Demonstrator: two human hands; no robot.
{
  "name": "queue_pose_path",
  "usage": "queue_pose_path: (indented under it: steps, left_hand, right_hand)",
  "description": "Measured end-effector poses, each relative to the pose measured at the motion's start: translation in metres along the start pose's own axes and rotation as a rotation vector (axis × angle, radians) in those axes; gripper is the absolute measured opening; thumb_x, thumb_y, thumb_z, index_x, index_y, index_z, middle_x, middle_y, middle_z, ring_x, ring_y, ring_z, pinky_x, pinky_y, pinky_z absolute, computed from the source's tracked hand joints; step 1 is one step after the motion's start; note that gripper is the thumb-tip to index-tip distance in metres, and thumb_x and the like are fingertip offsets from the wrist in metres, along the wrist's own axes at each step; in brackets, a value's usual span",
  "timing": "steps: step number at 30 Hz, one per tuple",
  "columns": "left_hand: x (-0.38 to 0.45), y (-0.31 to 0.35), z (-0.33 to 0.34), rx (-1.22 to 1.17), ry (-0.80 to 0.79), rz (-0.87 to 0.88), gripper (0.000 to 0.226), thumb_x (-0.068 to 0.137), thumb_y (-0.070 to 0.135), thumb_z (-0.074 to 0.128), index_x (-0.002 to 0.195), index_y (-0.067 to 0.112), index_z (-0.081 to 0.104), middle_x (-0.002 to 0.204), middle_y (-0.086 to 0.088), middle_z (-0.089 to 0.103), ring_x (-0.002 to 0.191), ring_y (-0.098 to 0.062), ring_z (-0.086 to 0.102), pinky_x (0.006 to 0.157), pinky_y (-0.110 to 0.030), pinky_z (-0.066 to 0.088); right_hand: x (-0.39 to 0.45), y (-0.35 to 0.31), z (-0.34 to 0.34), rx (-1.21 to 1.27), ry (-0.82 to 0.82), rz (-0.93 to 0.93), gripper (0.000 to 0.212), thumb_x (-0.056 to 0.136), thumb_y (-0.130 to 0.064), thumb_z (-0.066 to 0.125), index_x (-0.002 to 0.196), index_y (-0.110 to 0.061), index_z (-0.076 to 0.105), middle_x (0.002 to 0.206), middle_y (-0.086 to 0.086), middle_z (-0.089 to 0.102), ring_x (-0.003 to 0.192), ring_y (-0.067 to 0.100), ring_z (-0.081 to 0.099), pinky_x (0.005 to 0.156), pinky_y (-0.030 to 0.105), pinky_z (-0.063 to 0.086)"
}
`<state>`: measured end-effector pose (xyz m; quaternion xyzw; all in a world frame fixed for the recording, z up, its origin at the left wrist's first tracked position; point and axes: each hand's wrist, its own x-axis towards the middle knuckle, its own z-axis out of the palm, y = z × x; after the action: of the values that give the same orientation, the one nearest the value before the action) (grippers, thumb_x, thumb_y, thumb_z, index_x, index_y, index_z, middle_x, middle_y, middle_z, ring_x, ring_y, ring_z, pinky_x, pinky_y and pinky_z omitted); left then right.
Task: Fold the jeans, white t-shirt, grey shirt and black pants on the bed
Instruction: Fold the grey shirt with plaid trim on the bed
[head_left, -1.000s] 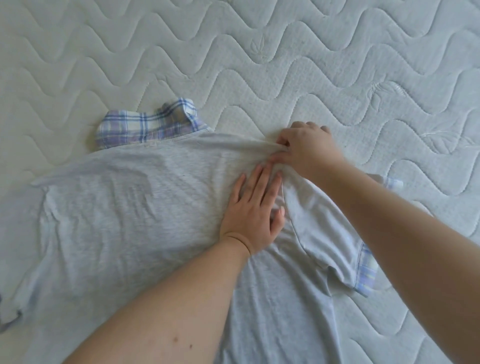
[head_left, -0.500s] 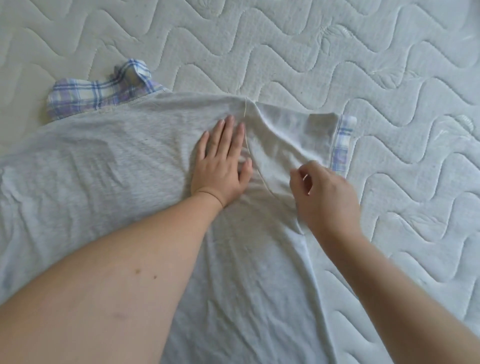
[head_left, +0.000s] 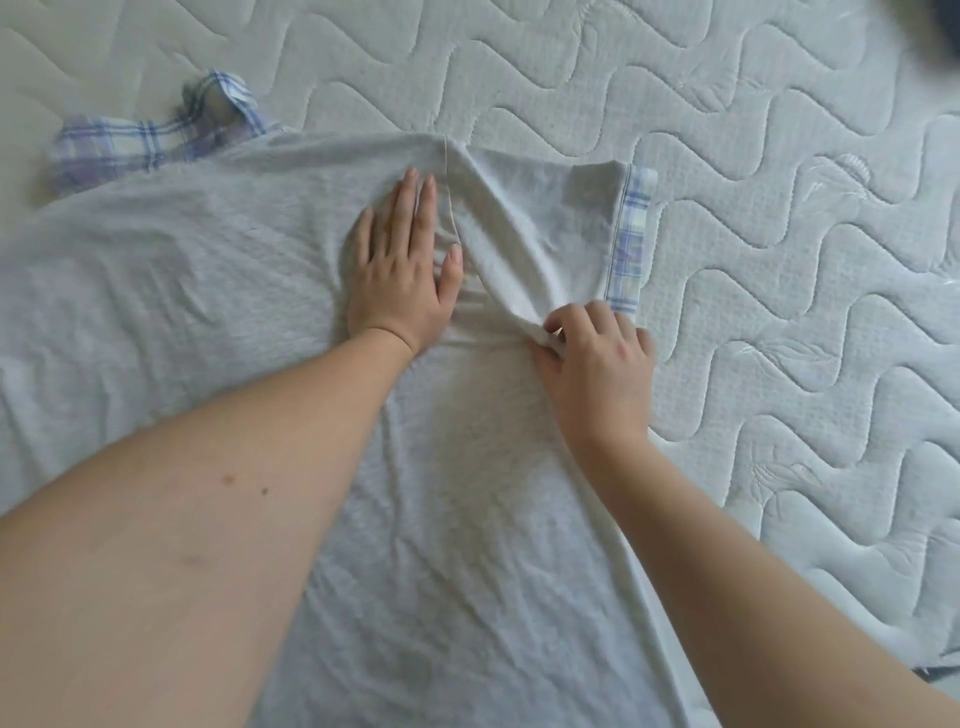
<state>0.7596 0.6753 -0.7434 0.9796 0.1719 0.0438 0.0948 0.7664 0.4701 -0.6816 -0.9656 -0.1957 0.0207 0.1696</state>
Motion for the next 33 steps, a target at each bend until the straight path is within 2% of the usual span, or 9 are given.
queue_pose_path:
  steps: [4, 7, 10, 14, 19, 21, 25, 28, 33]
  left_hand:
    - [0.000, 0.000, -0.002, -0.025, 0.028, 0.007, 0.065, 0.099, 0.043, 0.018, 0.156, 0.012, 0.017, 0.164, -0.007, 0.017, 0.151, -0.017, 0.015, 0.122, -0.045, 0.013]
    - [0.001, -0.001, -0.001, 0.007, 0.003, 0.025, 0.065, 0.099, 0.045, 0.018, 0.157, 0.016, 0.017, 0.164, -0.006, 0.018, 0.151, -0.018, 0.015, 0.121, -0.048, 0.012]
    - [0.004, 0.000, 0.001, 0.066, -0.063, 0.013, 0.069, 0.097, 0.050, 0.016, 0.157, 0.015, 0.016, 0.164, -0.008, 0.014, 0.152, -0.022, 0.010, 0.122, -0.050, 0.008]
    - [0.006, -0.001, 0.002, 0.084, -0.101, -0.010, 0.071, 0.096, 0.053, 0.014, 0.157, 0.017, 0.014, 0.165, -0.008, 0.010, 0.152, -0.023, 0.007, 0.121, -0.051, 0.007]
    - [0.006, -0.001, 0.000, 0.052, -0.087, -0.001, 0.067, 0.099, 0.050, 0.010, 0.157, 0.017, 0.014, 0.165, -0.005, 0.012, 0.152, -0.019, 0.007, 0.121, -0.049, 0.007]
    - [0.005, 0.000, -0.001, 0.018, -0.061, -0.005, 0.064, 0.100, 0.044, 0.013, 0.157, 0.015, 0.018, 0.164, -0.005, 0.016, 0.152, -0.019, 0.011, 0.121, -0.048, 0.009]
    - [0.002, 0.002, -0.003, -0.026, 0.031, 0.012, 0.059, 0.101, 0.033, 0.021, 0.153, 0.007, 0.027, 0.160, -0.011, 0.026, 0.149, -0.023, 0.023, 0.122, -0.044, 0.015]
    - [0.001, 0.002, -0.002, -0.094, 0.070, 0.015, 0.058, 0.100, 0.030, 0.024, 0.152, 0.004, 0.030, 0.159, -0.014, 0.030, 0.148, -0.023, 0.025, 0.122, -0.039, 0.015]
    - [0.001, -0.001, 0.002, -0.026, 0.006, 0.038, 0.062, 0.100, 0.038, 0.023, 0.154, 0.007, 0.026, 0.161, -0.010, 0.026, 0.149, -0.021, 0.020, 0.122, -0.043, 0.014]
  right_hand:
    - [-0.010, -0.004, 0.000, 0.066, -0.087, 0.028, 0.015, 0.083, -0.015, 0.070, 0.090, -0.009, 0.058, 0.084, 0.007, 0.059, 0.071, 0.031, 0.058, 0.061, 0.034, 0.034]
    - [-0.010, -0.001, 0.000, 0.031, -0.257, 0.084, 0.028, 0.091, -0.041, 0.061, 0.094, -0.014, 0.054, 0.086, 0.001, 0.061, 0.079, 0.026, 0.059, 0.065, 0.036, 0.035]
    - [0.000, -0.004, -0.010, -0.022, -0.192, 0.041, 0.052, 0.089, -0.067, 0.043, 0.095, -0.019, 0.064, 0.090, -0.002, 0.063, 0.089, 0.023, 0.056, 0.081, 0.037, 0.038]
    - [0.044, -0.015, -0.011, 0.138, -0.123, -0.030, 0.032, 0.100, -0.039, 0.048, 0.122, -0.021, 0.065, 0.118, 0.000, 0.063, 0.113, 0.026, 0.053, 0.096, 0.035, 0.032]
    - [0.135, -0.036, 0.016, 0.221, -0.257, -0.061, 0.046, 0.101, -0.035, 0.045, 0.146, -0.023, 0.041, 0.144, -0.001, 0.048, 0.135, 0.023, 0.037, 0.109, 0.037, 0.023]
    - [0.166, -0.045, 0.027, 0.179, -0.354, -0.071, 0.047, 0.099, -0.042, 0.048, 0.143, -0.026, 0.043, 0.141, -0.001, 0.048, 0.133, 0.024, 0.036, 0.108, 0.038, 0.024]
    - [0.210, -0.062, 0.034, 0.036, -0.431, -0.100, 0.026, 0.097, -0.043, 0.053, 0.111, -0.023, 0.062, 0.118, 0.001, 0.061, 0.117, 0.025, 0.048, 0.097, 0.038, 0.031]
    - [0.229, -0.067, 0.029, 0.148, -0.490, -0.007, 0.016, 0.098, -0.038, 0.054, 0.099, -0.023, 0.059, 0.100, -0.004, 0.061, 0.105, 0.023, 0.056, 0.098, 0.041, 0.042]
    - [0.223, -0.067, 0.026, 0.183, -0.441, 0.013, 0.019, 0.097, -0.037, 0.056, 0.104, -0.020, 0.060, 0.101, -0.005, 0.061, 0.103, 0.021, 0.057, 0.097, 0.043, 0.045]
